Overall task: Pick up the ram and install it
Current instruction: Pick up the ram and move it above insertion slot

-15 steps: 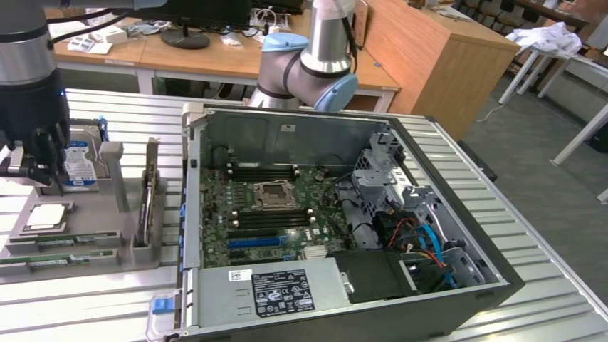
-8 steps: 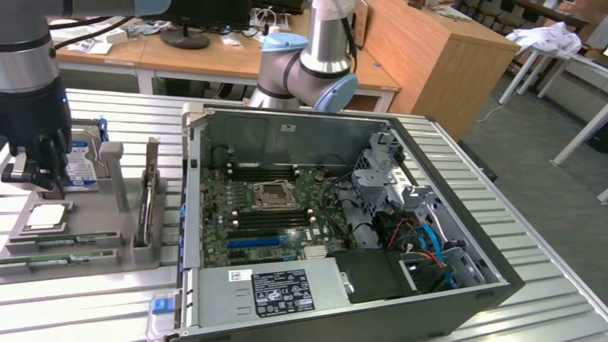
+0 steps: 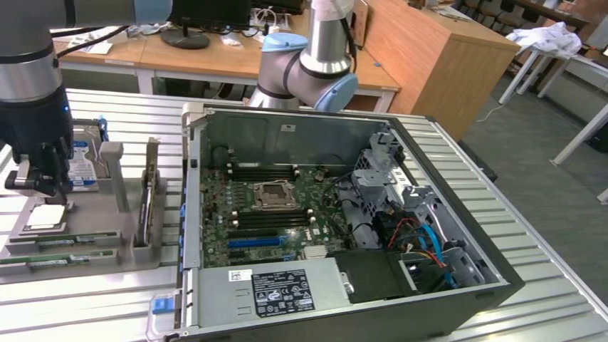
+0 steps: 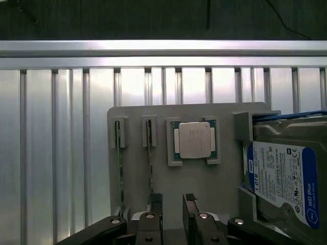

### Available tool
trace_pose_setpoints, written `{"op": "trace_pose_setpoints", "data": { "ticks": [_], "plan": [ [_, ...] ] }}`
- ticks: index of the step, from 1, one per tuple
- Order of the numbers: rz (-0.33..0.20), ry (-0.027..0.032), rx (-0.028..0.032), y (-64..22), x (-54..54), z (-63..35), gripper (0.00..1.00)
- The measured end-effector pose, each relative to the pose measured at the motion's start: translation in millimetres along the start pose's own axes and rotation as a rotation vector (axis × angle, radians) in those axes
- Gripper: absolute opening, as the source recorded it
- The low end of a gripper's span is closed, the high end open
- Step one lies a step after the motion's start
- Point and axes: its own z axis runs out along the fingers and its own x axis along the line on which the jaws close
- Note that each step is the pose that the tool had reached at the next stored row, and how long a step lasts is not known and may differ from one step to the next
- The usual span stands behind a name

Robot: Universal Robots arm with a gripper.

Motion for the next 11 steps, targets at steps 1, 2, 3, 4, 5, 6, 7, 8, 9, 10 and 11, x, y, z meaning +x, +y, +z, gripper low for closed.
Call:
{"op": "trace_pose_setpoints", "data": {
  "ticks": [1, 2, 3, 4, 5, 6, 7, 8, 9, 10, 11],
  "plan": [
    [0.000, 0.0000, 0.0001, -0.1, 0.1, 1.3, 0.30],
    [0.000, -0.0001, 0.0001, -0.1, 0.1, 2.5, 0.30],
    [0.000, -0.0001, 0.0000, -0.2, 0.2, 3.9, 0.30],
    [0.000, 0.0000, 0.0000, -0.2, 0.2, 5.1, 0.30],
    [0.000, -0.0001, 0.0001, -0.3, 0.3, 6.3, 0.30],
    [0.000, 0.0000, 0.0000, -0.3, 0.3, 7.4, 0.30],
    [0.000, 0.0000, 0.0000, -0.4, 0.4, 8.4, 0.30],
    [0.000, -0.0001, 0.0001, -0.4, 0.4, 9.2, 0.30],
    [0.000, 0.0001, 0.0000, -0.4, 0.4, 9.2, 0.30],
    [0.000, 0.0000, 0.0000, -0.4, 0.4, 9.2, 0.30],
    [0.000, 0.0000, -0.0001, -0.4, 0.4, 9.2, 0.30]
  ]
}}
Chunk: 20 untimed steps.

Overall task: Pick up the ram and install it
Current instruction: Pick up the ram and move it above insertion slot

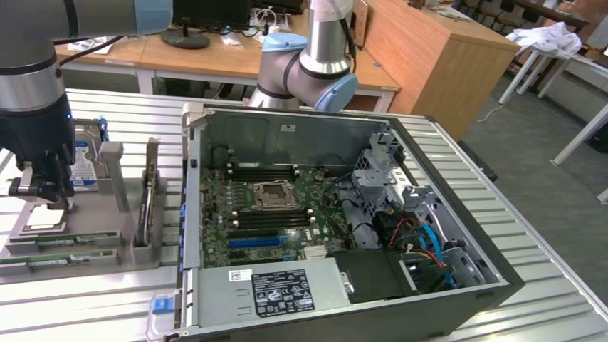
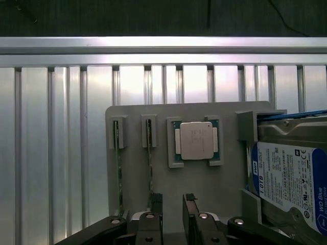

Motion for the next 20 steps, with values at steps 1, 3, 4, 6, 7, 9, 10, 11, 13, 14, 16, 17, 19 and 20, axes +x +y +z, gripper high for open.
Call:
{"op": "trace_pose_setpoints", "data": {
  "ticks": [1, 3, 4, 6, 7, 9, 10, 11, 13, 14, 16, 17, 19, 20],
  "plan": [
    [0.000, 0.0000, 0.0000, 0.0, 0.0, 0.0, 0.30],
    [0.000, -0.0001, 0.0001, 0.0, 0.1, 0.1, 0.30],
    [0.000, -0.0001, 0.0001, -0.1, 0.4, 0.1, 0.30],
    [0.000, -0.0001, 0.0002, 0.0, 1.5, 0.1, 0.30],
    [0.000, 0.0000, 0.0000, 0.1, 2.4, 0.0, 0.30],
    [0.000, 0.0000, 0.0001, 0.2, 4.3, -0.1, 0.30],
    [0.000, -0.0001, 0.0001, 0.3, 5.3, -0.1, 0.30],
    [-0.001, 0.0000, 0.0001, 0.3, 6.5, -0.2, 0.30],
    [-0.001, 0.0000, 0.0001, 0.5, 8.7, -0.2, 0.30],
    [-0.001, 0.0000, 0.0001, 0.6, 9.8, -0.3, 0.30],
    [-0.001, -0.0001, 0.0001, 0.8, 12.4, -0.3, 0.30],
    [-0.001, -0.0001, 0.0001, 1.0, 13.5, -0.3, 0.30],
    [-0.001, 0.0000, 0.0001, 1.2, 16.1, -0.5, 0.30],
    [-0.001, 0.0000, 0.0000, 1.3, 17.4, -0.5, 0.30]
  ]
}}
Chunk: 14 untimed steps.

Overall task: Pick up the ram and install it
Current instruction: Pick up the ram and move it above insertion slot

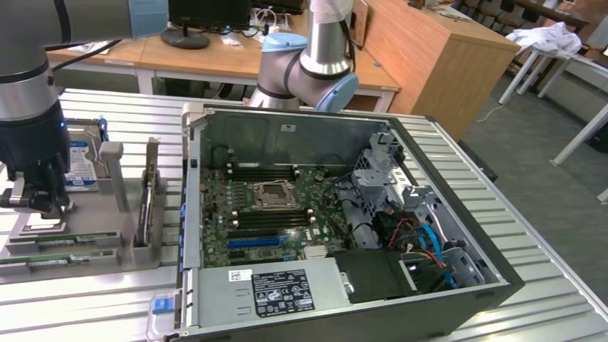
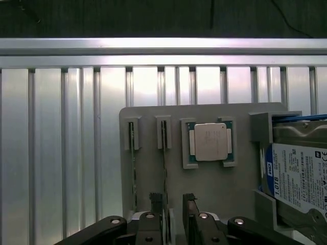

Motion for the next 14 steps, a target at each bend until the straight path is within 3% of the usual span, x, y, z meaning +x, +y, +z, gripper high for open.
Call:
{"op": "trace_pose_setpoints", "data": {
  "ticks": [14],
  "plan": [
    [0.000, -0.0001, 0.0001, 2.6, 17.5, -0.4, 0.30]
  ]
}}
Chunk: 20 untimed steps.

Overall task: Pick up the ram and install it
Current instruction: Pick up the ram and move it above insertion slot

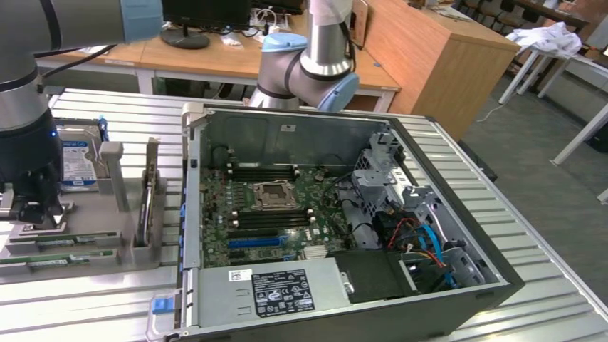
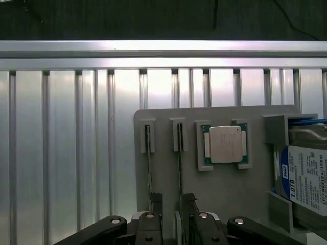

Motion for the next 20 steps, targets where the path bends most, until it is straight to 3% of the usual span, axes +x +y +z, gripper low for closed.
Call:
{"op": "trace_pose_setpoints", "data": {
  "ticks": [5, 14, 20],
  "plan": [
    [0.000, 0.0000, -0.0001, 1.4, 8.5, 0.0, 0.30],
    [0.000, 0.0000, 0.0000, 1.5, 10.0, 0.4, 0.30],
    [0.000, -0.0001, 0.0001, 1.2, 10.4, 7.7, 0.30]
  ]
}}
